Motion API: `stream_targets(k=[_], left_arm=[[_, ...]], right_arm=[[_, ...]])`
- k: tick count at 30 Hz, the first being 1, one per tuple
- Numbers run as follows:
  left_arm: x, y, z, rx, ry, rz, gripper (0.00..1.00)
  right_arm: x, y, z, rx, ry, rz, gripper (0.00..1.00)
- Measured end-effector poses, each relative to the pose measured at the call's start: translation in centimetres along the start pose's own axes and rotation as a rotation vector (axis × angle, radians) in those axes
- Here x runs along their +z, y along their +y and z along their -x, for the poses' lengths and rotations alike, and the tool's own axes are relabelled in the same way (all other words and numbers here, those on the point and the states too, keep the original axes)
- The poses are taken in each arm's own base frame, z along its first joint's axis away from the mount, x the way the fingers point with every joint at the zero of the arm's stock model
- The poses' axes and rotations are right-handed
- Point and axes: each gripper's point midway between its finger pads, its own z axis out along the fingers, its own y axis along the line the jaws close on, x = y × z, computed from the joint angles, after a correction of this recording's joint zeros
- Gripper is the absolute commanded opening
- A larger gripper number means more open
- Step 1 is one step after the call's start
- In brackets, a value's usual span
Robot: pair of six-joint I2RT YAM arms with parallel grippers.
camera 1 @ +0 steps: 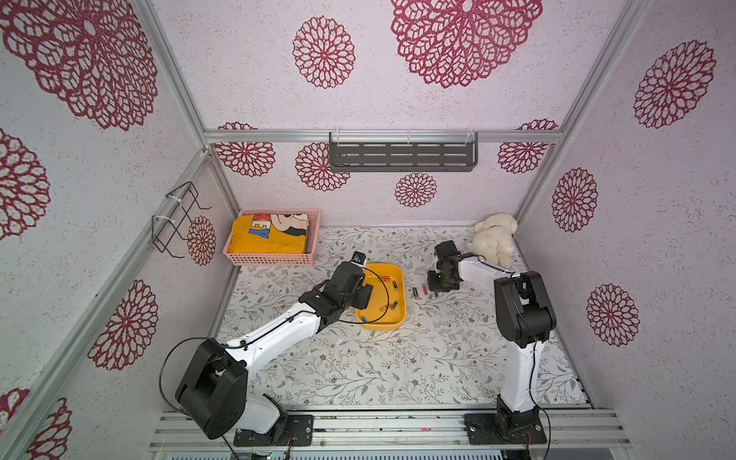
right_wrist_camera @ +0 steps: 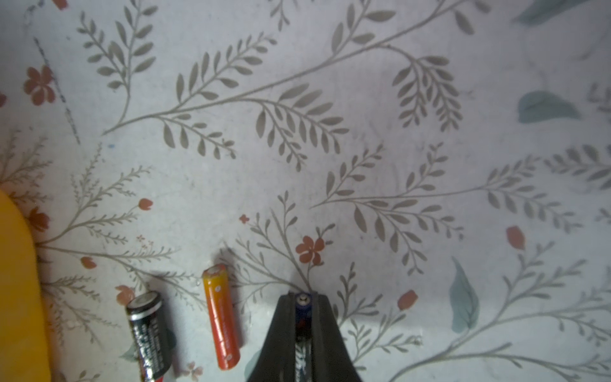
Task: Take the batteries out of the storage box
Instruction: Place the battery at the center of the board, then pick up the battery from the storage box.
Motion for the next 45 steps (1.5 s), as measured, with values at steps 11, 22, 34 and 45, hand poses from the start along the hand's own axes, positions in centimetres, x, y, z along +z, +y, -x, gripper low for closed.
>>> stream_targets(k=[11, 22, 34, 45], left_arm=[[4.3, -3.0, -2.1, 0.106, 0.196, -0.104, 0.63], [9.7, -5.8, -5.2, 0.154, 0.363, -0.175, 0.58], [13.2, -6.9, -9.0, 0.230, 0.480, -0.144, 0.48], [14.3, -6.2, -8.5, 0.251, 0.463, -0.086, 0.29]], right_arm=[[0.1, -0.3, 0.5, -0.006, -0.010, -0.005, 0.42], [-7.3, -0.1, 2.1, -0.015, -0.179, 0.031, 0.52], [-14.6, -0.7, 1.7, -0.011, -0.424, 0.054, 0.53], [-16.7, -1.5, 1.9, -0.013, -0.505, 0.030, 0.55]])
